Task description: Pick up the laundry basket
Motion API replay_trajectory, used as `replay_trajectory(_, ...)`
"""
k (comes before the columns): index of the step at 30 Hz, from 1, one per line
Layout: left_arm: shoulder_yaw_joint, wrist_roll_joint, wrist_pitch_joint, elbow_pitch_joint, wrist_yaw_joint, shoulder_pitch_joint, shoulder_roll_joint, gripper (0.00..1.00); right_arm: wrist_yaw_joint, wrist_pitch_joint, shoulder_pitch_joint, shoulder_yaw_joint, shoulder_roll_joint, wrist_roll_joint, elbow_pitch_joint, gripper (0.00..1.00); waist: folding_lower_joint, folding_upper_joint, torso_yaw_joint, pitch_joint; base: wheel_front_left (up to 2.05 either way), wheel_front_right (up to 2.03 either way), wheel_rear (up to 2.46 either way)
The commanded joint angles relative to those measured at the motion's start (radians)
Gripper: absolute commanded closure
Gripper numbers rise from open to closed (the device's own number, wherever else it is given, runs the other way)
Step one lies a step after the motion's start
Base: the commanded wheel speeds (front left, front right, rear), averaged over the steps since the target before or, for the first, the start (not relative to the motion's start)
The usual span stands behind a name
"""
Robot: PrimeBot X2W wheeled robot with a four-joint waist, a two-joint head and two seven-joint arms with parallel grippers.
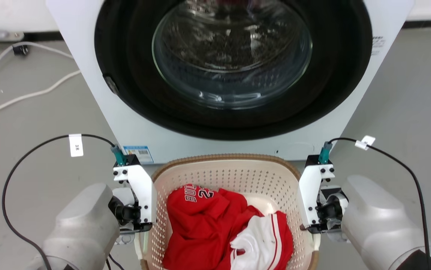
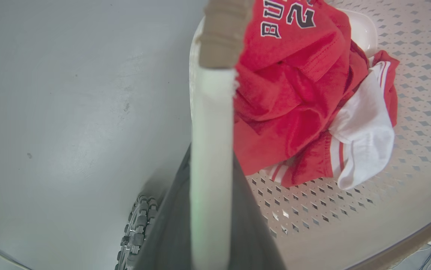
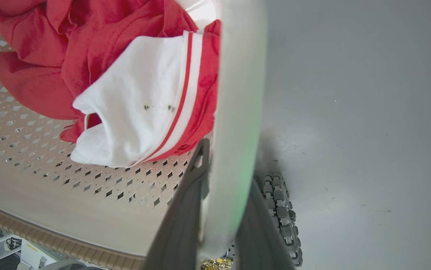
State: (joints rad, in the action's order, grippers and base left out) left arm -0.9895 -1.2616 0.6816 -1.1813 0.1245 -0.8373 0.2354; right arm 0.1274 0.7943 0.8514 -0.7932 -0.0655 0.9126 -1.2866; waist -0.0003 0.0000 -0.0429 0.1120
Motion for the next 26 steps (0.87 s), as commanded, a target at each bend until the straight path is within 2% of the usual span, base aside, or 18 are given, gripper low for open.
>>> replay_trajectory(1, 0.002, -0.01, 0.002, 0.014, 0.011, 0.012, -0.036, 1.0, 0.006, 0.005, -0.015, -0.001, 0.028, 0.013, 0.012, 1.0, 0.0003, 0.0, 0.001, -0.03, 0.0, 0.0, 0.0)
replay_trajectory(12, -0.005, -0.042, 0.033, -0.002, 0.012, 0.064, -0.061, 1.0, 0.006, 0.04, -0.074, -0.013, 0.03, 0.025, 0.006, 1.0, 0.0003, 0.0, 0.002, -0.124, 0.0, 0.0, 0.0)
replay_trajectory(26, -0.017, -0.051, 0.031, -0.007, 0.012, 0.049, -0.066, 1.0, 0.008, 0.037, -0.069, 0.002, 0.03, 0.005, 0.004, 1.0, 0.0003, 0.0, -0.001, -0.143, 0.0, 0.0, 0.0)
